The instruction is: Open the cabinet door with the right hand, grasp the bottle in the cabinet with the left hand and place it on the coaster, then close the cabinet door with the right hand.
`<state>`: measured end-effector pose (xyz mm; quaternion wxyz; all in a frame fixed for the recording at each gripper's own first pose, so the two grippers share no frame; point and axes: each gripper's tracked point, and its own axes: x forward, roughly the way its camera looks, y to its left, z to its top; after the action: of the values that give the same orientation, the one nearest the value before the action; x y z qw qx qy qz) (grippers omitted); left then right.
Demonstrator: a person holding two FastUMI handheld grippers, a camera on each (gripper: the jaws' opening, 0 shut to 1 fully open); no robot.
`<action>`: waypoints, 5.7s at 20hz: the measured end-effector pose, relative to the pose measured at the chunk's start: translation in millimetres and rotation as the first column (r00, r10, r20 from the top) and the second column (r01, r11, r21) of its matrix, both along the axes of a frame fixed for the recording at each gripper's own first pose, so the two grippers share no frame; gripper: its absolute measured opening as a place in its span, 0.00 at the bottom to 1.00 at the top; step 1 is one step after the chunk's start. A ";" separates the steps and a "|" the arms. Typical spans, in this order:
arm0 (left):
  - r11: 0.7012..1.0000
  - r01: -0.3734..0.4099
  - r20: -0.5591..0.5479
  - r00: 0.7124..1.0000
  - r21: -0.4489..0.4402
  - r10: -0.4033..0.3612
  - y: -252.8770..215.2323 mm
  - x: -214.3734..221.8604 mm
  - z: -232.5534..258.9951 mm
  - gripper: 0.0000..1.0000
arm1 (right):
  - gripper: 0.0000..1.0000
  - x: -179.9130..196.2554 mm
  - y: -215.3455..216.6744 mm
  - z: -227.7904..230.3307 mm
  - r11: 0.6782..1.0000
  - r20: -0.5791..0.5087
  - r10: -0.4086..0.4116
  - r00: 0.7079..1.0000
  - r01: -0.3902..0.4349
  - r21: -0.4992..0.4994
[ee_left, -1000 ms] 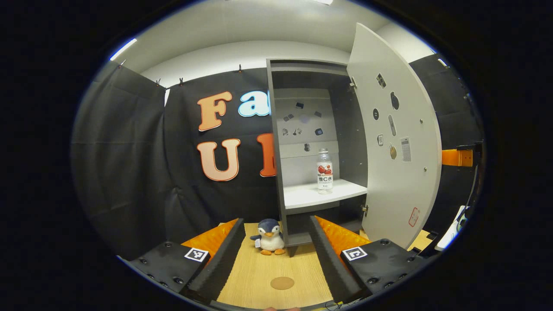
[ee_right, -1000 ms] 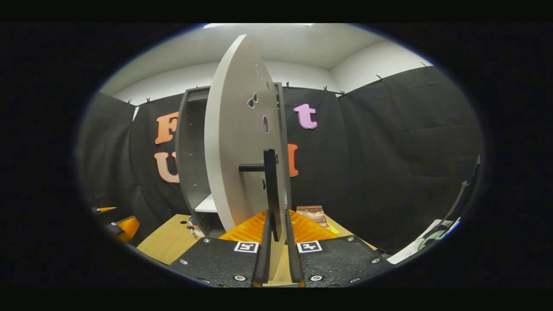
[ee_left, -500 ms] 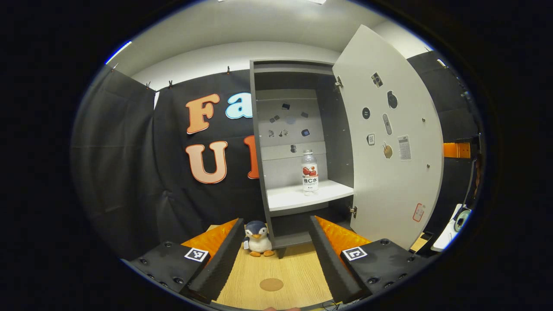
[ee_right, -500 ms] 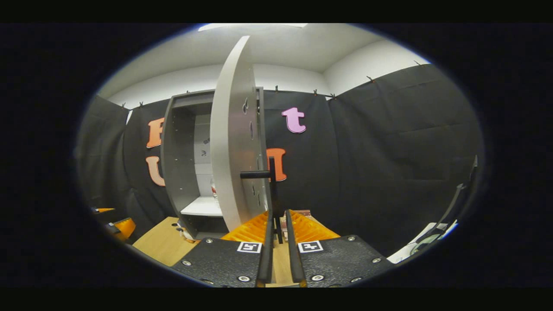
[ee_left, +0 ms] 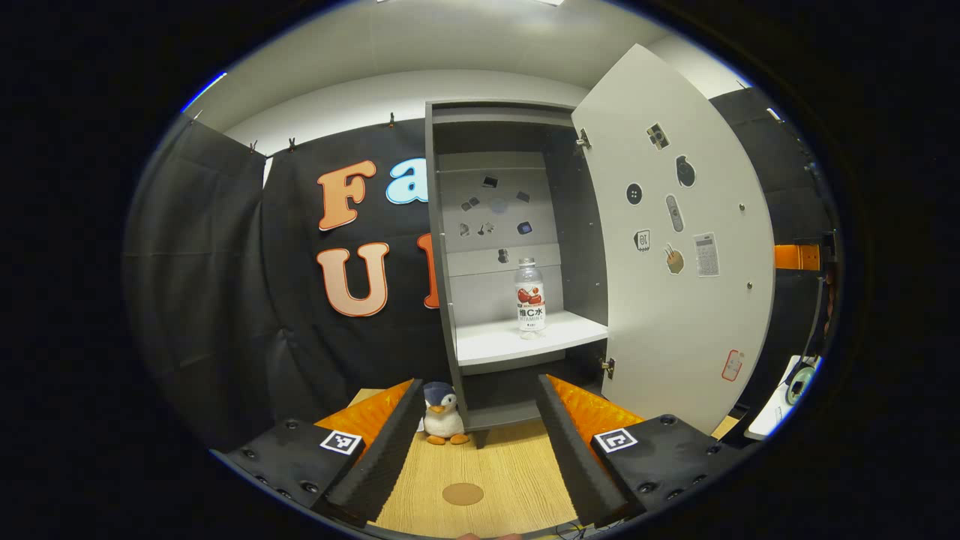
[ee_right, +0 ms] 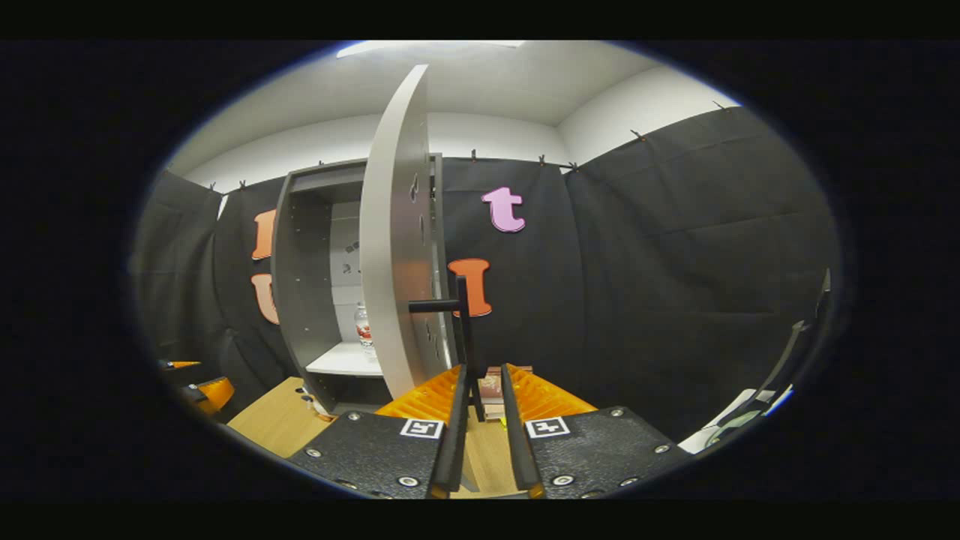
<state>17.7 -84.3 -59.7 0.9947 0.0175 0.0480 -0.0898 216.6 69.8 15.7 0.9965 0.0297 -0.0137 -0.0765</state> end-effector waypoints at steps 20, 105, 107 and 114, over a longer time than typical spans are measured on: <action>0.999 0.033 0.014 0.999 -0.001 -0.033 -24.9 12.2 8.2 0.97 | 0.71 -8.7 -4.9 -3.4 0.999 -0.018 -0.032 0.999 0.032 0.011; 0.992 0.085 0.079 0.994 -0.097 -0.077 -162.6 362.2 4.3 0.84 | 0.85 -14.2 50.2 -17.4 0.983 -0.100 0.184 0.978 -0.182 0.034; 0.992 0.077 0.074 0.995 -0.096 -0.070 -148.7 346.0 1.6 0.84 | 0.85 -14.9 49.3 -16.5 0.983 -0.089 0.184 0.979 -0.182 0.030; 0.994 0.030 0.030 0.999 -0.105 -0.027 -75.7 277.5 -27.7 0.83 | 0.85 -19.5 54.8 -24.5 0.979 -0.098 0.203 0.974 -0.199 0.052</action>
<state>295.2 -160.1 -87.4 0.9934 -0.0329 0.0286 -0.1060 197.1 124.6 -8.8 0.9977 0.0480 0.0425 0.0229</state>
